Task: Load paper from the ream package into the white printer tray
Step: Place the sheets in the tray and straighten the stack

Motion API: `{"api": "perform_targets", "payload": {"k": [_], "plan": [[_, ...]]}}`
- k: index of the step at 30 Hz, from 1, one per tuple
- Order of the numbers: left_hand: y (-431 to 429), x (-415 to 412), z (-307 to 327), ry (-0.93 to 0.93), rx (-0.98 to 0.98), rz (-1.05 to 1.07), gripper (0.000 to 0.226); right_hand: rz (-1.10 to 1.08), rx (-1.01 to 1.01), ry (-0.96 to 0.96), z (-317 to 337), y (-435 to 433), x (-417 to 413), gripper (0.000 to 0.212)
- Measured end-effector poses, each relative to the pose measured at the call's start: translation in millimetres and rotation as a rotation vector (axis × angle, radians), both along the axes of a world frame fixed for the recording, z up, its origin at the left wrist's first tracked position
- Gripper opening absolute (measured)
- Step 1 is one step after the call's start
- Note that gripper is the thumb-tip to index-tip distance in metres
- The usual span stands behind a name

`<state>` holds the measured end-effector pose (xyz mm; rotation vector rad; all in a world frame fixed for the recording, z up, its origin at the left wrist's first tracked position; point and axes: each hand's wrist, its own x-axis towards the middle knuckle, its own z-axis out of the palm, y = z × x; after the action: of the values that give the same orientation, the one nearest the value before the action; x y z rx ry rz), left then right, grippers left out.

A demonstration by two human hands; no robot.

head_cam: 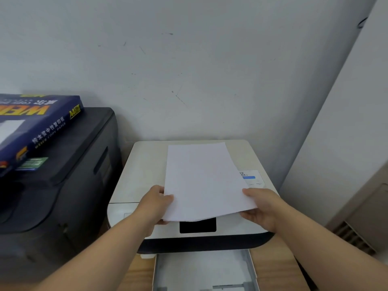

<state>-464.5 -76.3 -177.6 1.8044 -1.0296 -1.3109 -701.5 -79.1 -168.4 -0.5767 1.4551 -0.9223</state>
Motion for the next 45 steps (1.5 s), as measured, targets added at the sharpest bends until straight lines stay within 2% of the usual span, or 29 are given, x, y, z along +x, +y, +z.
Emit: {"api": "perform_targets", "payload": {"k": [1, 5, 7, 14, 17, 22, 26, 29, 38, 45], "plan": [[1.5, -0.4, -1.9, -0.013, 0.0, 0.001, 0.026, 0.011, 0.001, 0.014, -0.8, 1.3, 1.0, 0.011], [13.7, -8.7, -4.5, 0.185, 0.082, 0.039, 0.024, 0.098, 0.013, 0.101, -3.7, 8.9, 11.2, 0.013], [18.0, -10.4, -6.7, 0.204, 0.089, 0.041, 0.024, 0.122, -0.003, 0.167, -3.0, 12.1, 14.4, 0.012], [35.2, -12.5, -0.6, 0.012, -0.049, -0.018, 0.023, 0.176, -0.166, 0.356, 7.2, 33.9, 12.0, 0.021], [52.5, -11.5, 5.1, 0.003, -0.133, -0.035, 0.019, 0.162, -0.247, 0.392, 9.3, 58.1, 8.6, 0.022], [97.1, -12.8, 1.0, -0.036, -0.209, -0.052, 0.017, 0.112, -0.348, 0.396, -6.5, 111.5, 4.9, 0.024], [146.8, -15.2, -15.1, 0.013, -0.198, -0.038, 0.021, 0.105, -0.36, 0.361, -21.1, 159.8, 2.2, 0.025], [194.8, -20.0, -28.4, 0.054, -0.191, -0.035, 0.018, 0.124, -0.333, 0.326, -32.6, 204.5, -0.2, 0.025], [341.1, -27.1, -80.4, -0.001, -0.101, -0.034, 0.018, 0.18, -0.242, 0.359, -92.5, 341.7, -15.6, 0.027], [388.1, -22.3, -87.1, -0.038, -0.004, -0.047, 0.02, 0.162, -0.107, 0.259, -105.8, 389.5, -14.4, 0.024]]}}
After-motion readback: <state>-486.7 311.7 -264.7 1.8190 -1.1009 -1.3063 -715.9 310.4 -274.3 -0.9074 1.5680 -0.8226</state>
